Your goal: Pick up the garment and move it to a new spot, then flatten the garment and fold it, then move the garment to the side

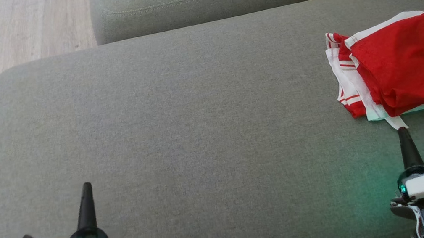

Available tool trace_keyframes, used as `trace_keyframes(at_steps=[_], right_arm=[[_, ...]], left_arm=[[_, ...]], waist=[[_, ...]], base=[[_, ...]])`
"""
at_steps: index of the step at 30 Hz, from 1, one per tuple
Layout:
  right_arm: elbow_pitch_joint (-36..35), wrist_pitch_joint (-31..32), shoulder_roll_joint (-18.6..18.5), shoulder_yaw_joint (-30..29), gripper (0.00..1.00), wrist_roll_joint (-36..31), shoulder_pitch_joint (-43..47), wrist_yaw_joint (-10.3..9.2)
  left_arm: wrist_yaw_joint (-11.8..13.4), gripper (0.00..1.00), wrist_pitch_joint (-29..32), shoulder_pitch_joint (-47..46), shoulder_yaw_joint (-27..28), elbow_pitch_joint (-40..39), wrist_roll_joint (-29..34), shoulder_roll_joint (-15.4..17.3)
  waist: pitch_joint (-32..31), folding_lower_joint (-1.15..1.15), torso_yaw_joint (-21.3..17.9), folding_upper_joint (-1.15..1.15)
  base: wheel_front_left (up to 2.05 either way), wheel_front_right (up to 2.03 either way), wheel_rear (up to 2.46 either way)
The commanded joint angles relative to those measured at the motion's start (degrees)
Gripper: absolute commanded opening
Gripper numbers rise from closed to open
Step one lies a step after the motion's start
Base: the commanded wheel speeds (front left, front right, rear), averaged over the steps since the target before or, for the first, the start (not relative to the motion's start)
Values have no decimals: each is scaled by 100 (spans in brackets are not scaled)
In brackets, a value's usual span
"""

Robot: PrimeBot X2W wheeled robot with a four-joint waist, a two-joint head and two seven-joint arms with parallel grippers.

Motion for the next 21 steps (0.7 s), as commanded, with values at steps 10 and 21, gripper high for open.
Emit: trace_keyframes(at_steps=[10, 21], right_arm=[[-244, 199, -111, -29, 0, 710, -387, -3], [-283, 399, -111, -131, 0, 1462, -431, -3]], left_arm=[[-64, 0, 176, -407, 320, -112, -645, 87], [-87, 0, 381, -492, 490, -48, -1323, 90]], waist=[[-6, 0, -14, 0], [-13, 0, -31, 0]], base=[[0, 0, 0], [0, 0, 0]])
